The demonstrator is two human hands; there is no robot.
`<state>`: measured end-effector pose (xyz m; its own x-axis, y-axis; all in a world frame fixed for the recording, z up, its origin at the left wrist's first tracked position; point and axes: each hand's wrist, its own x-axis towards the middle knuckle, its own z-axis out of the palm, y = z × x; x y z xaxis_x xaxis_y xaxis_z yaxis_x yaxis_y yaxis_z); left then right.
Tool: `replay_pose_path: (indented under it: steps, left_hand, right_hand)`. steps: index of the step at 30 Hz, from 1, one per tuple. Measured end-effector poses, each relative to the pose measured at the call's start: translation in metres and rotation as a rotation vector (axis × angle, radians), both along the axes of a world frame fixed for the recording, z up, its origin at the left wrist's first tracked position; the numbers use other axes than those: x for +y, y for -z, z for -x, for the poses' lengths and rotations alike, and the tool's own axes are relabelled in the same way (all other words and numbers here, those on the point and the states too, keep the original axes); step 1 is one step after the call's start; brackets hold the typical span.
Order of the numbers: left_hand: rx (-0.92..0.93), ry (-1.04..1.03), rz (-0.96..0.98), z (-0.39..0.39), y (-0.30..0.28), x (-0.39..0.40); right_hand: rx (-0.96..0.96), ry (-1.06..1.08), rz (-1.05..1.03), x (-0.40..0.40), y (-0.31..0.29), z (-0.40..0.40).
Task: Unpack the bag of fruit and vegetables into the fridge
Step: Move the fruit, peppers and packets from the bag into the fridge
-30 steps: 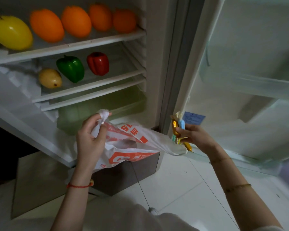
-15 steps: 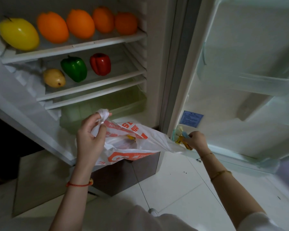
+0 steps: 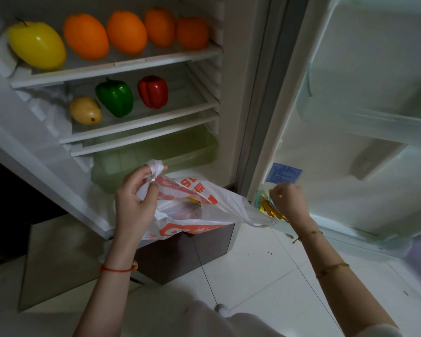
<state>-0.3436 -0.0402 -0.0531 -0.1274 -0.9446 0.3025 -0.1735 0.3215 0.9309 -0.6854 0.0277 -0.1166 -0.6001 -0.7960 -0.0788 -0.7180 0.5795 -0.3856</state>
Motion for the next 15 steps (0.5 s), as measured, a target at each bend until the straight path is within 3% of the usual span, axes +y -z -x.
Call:
replay_pose_path:
  steps: [2, 4, 6, 8, 11, 13, 15]
  left_hand:
    - [-0.001, -0.004, 0.009, -0.002, 0.001, -0.003]
    - [0.006, 0.001, 0.005, -0.004, 0.001, -0.006]
    - [0.015, -0.008, 0.004, -0.004, 0.002, -0.007]
    - [0.026, -0.024, 0.003, -0.005, 0.002, -0.008]
    - [0.031, -0.032, 0.0, -0.007, -0.001, -0.008]
    - [0.036, -0.059, 0.006, -0.01, -0.006, -0.006]
    - [0.021, -0.103, 0.025, -0.012, -0.007, -0.006]
  right_hand:
    - [-0.042, -0.125, 0.178, -0.005, -0.023, -0.021]
    - [-0.293, -0.284, 0.281, -0.01, -0.051, -0.053]
    - [-0.625, -0.443, 0.233, -0.016, -0.067, -0.089]
    - [-0.714, -0.585, 0.02, -0.03, -0.059, -0.117]
    - [-0.408, -0.746, -0.303, -0.061, -0.024, -0.137]
    - [-0.203, -0.762, -0.308, -0.081, -0.01, -0.14]
    - [-0.118, -0.716, -0.242, -0.102, 0.0, -0.138]
